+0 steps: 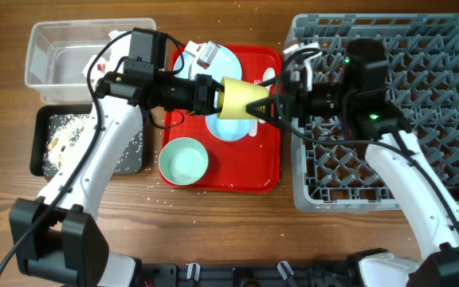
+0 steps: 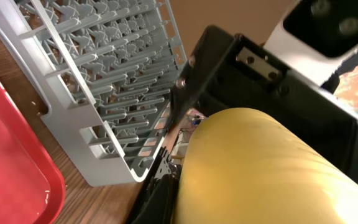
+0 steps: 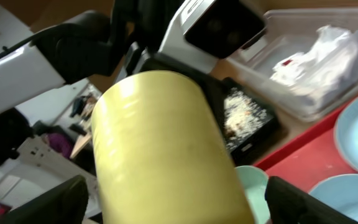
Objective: Sort waste into correct bins and load items into the dishwasher rack
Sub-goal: 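Hand the yellow cup from the left gripper to the right gripper, then place the yellow cup upside down in the dish rack with the right gripper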
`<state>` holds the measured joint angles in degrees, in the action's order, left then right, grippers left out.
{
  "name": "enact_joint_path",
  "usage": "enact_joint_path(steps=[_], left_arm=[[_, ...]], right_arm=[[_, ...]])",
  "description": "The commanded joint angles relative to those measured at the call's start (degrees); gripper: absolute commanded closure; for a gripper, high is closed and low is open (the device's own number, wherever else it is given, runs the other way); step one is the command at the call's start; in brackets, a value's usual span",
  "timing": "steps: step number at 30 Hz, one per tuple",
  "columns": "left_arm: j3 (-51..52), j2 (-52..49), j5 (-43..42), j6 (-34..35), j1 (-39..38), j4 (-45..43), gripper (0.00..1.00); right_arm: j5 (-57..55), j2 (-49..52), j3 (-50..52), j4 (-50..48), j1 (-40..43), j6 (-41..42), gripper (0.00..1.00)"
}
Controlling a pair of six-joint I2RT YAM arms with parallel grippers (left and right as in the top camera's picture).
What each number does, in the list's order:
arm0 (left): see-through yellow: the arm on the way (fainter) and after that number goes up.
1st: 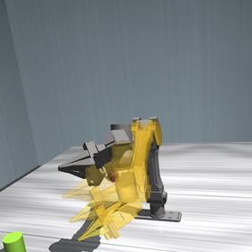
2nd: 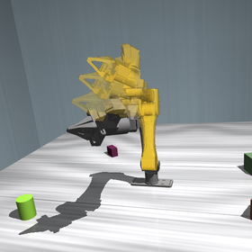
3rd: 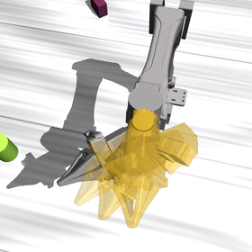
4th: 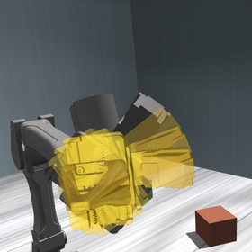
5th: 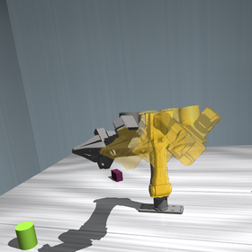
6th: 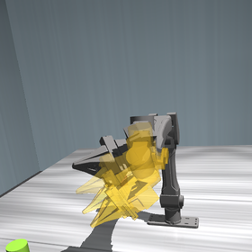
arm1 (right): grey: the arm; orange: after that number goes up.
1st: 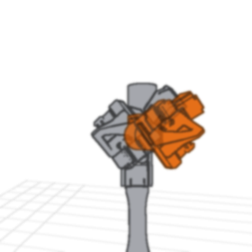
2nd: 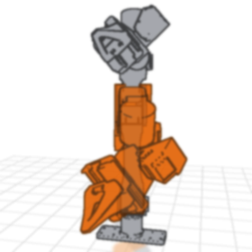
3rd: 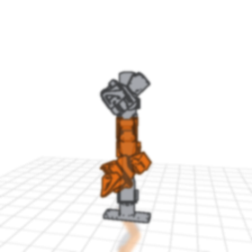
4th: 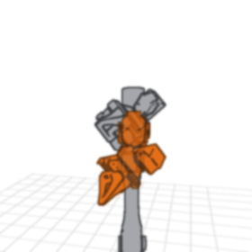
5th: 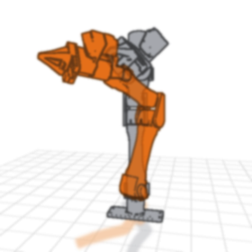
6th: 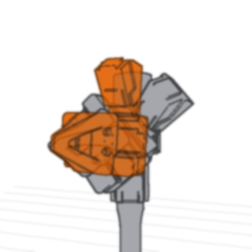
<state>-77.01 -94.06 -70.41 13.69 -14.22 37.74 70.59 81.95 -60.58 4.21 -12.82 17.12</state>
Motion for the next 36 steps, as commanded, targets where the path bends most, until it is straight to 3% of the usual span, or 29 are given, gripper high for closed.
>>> enact_joint_path(steps=[1,2,4,6,9,12,18,20,22,26,32,36], left_arm=[[-0.3,0.2,-1.8,0.3,0.2,-0.3,0.96],[-0.3,0.2,-1.8,0.3,0.2,-0.7,0.94],[-0.3,0.2,-1.7,0.3,0.2,-1.2,0.64],[-0.3,0.2,-0.7,0.3,0.3,-1.1,0.37],[-0.3,0.2,6.6,0.3,1.1,-1.1,0.19],[-0.3,0.2,15.1,0.3,2.9,-1.0,0.16],[0.0,0.0,49.7,0.3,4.0,-0.7,0.11],[0.0,-0.6,55.4,0.3,4.0,-0.6,0.10],[0.0,-1.7,57.2,0.3,4.0,-0.6,0.10],[0.0,-3.7,57.5,0.3,4.0,-0.6,0.10],[0.0,-4.3,57.5,0.2,4.0,-0.7,0.09],[0.0,-4.3,57.5,0.2,4.0,-0.7,0.09]], right_arm=[[2.8,0.4,-0.8,-0.3,-0.4,-0.3,0.34],[2.8,0.4,-0.8,-0.3,-0.4,0.0,0.44],[2.8,0.4,-0.8,-0.3,-0.4,0.0,0.60],[2.8,0.3,-0.8,-0.3,0.9,0.1,0.64],[-0.4,0.3,-0.8,1.0,6.6,4.3,0.64],[-10.3,-0.4,-0.8,8.3,11.1,5.7,0.61],[-45.9,-10.7,-5.4,38.0,13.4,7.0,0.57],[-55.6,-12.9,-10.1,49.3,13.1,7.1,0.55],[-63.9,-13.5,-14.6,62.1,11.6,7.1,0.55],[-64.9,-10.5,-14.9,75.8,9.3,8.3,0.53],[-64.6,-0.4,-14.7,79.8,7.0,6.9,0.51],[-64.6,6.6,-14.7,79.9,4.1,6.9,0.42]])
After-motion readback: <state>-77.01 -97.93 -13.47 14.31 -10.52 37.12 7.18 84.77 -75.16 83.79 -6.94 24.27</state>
